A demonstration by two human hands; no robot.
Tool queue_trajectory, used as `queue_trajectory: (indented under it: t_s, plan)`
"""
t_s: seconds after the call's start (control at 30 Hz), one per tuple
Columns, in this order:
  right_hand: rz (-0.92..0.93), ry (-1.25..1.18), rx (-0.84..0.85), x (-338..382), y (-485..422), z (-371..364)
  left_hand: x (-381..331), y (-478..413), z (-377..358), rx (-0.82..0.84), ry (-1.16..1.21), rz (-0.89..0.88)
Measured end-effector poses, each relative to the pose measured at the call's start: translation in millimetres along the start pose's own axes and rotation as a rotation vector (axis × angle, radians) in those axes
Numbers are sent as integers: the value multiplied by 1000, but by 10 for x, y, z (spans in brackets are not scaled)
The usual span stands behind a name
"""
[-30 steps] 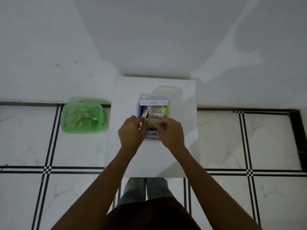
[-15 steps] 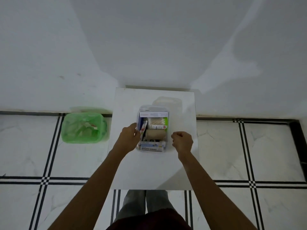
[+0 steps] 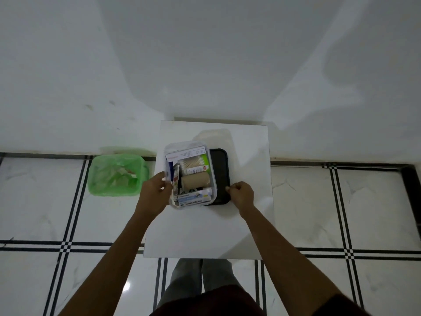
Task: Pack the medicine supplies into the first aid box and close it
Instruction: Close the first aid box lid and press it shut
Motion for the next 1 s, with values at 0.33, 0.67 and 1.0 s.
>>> queue_trajectory:
  t_s: [0.33,0.67,1.0]
  plan:
    - [531,-51,-264,773,967,639,28,-110,-220,82,42,28]
    - [979,354,-309,893,1386,-441,127,-109,-222,1,156,62]
    - [833,212,-395,811,1219,-222,-23,-133,-183,-158,-79,-73]
Point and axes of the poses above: each hand's wrist, its own y-axis away from the middle knuckle, its own z-axis out of the back of the hand, x = y × z, the point moved 6 cm from there along -y, towards the middle knuckle, and after that the axes turned 10 degrees about -z, right-handed, at the moved point
